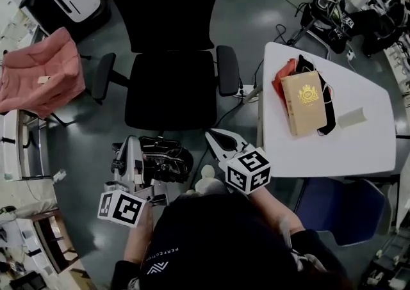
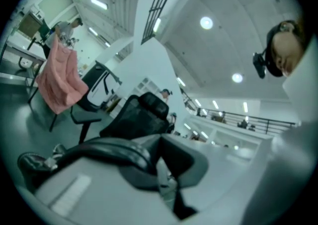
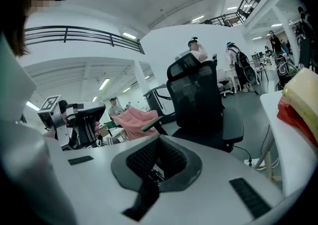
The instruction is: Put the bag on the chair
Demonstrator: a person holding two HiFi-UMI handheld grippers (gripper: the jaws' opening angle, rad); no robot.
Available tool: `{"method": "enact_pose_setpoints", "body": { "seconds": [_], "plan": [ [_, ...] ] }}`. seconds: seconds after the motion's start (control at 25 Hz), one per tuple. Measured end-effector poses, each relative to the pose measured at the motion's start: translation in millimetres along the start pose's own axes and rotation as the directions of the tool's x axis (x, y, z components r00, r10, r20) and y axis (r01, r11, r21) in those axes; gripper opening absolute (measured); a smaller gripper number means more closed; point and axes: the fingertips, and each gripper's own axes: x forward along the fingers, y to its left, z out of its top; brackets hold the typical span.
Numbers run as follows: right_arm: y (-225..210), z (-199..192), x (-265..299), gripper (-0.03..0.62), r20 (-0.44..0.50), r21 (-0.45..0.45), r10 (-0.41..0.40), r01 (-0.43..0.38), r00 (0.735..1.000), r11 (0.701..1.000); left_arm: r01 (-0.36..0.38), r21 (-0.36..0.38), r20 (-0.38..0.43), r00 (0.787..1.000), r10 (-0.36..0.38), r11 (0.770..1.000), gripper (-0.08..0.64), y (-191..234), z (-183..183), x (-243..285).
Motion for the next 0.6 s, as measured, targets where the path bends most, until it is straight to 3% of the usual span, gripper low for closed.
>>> {"method": "enact_pose_setpoints", "body": {
  "seconds": [0.24, 0.6],
  "plan": [
    [-28, 11, 12, -0.009, -0.004, -0.004, 0.005, -0.005, 1.000, 1.000, 0.052, 0.047, 0.023, 0.998, -0.053, 0.998, 0.006, -17, 12, 47],
    [-57, 25, 26, -0.009, 0.004, 0.033, -0.032, 0.031, 0.999, 0.999, 0.144, 0.096, -0.033, 0.989, -0.141, 0.985, 0.006, -28, 18, 119]
  ]
}}
